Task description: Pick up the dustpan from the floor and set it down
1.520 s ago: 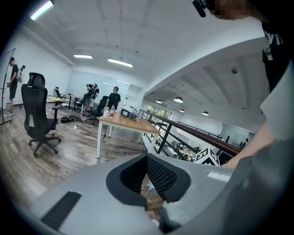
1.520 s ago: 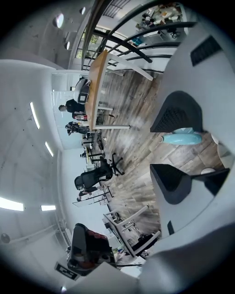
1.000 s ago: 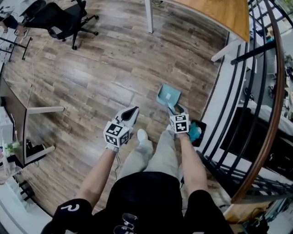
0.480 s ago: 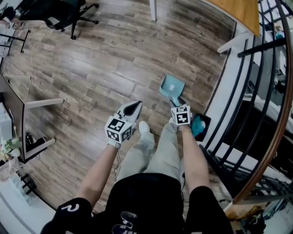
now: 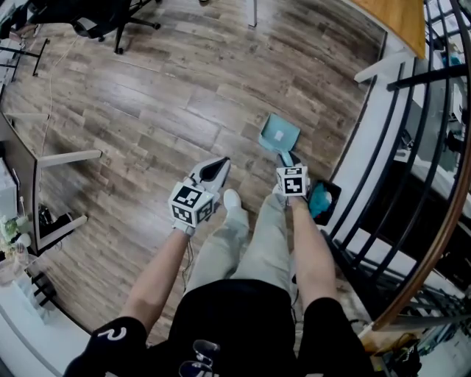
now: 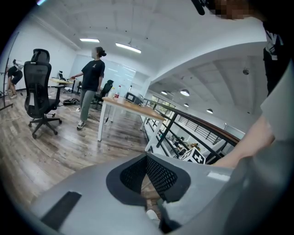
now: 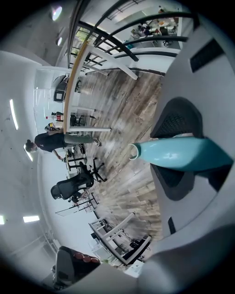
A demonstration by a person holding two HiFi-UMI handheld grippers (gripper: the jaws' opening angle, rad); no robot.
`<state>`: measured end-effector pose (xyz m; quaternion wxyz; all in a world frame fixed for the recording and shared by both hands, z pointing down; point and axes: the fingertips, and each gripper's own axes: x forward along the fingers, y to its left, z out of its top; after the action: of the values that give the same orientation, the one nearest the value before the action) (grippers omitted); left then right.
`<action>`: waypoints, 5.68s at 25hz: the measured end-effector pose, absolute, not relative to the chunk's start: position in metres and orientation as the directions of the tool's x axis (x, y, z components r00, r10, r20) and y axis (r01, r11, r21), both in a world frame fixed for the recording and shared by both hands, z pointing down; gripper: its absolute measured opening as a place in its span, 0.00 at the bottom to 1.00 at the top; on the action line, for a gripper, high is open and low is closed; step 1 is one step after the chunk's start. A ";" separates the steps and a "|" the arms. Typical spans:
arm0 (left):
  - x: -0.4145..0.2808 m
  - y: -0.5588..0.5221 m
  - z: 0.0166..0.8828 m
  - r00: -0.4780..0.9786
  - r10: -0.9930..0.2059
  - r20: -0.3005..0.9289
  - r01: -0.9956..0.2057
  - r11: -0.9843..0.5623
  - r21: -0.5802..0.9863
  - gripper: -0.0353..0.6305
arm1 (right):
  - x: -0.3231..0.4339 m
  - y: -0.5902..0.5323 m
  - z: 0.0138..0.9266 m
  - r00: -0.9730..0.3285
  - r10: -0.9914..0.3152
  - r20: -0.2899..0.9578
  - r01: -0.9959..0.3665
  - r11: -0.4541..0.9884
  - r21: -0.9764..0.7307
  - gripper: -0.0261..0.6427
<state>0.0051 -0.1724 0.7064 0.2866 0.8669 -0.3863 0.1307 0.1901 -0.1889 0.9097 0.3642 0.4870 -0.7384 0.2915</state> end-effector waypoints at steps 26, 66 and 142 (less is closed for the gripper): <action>0.004 -0.164 0.700 0.656 -0.607 0.449 -0.755 -0.534 0.380 0.05 | 0.219 -0.193 0.880 -0.229 -0.554 0.801 -0.947 0.318 -0.051 0.17; -0.014 -0.160 0.509 0.646 -0.723 0.245 -0.761 -0.585 0.279 0.05 | 0.219 -0.199 0.531 -0.282 -0.802 0.527 -0.946 0.323 -0.016 0.17; -0.098 -0.156 0.580 0.550 -0.760 0.347 -0.828 -0.442 0.344 0.05 | 0.118 -0.207 0.676 -0.386 -0.634 0.670 -0.842 0.539 0.025 0.17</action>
<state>-0.0976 -0.1561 0.5805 0.2425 0.8462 -0.4692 0.0706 0.1184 -0.2071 0.6760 0.3207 0.4520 -0.8164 0.1623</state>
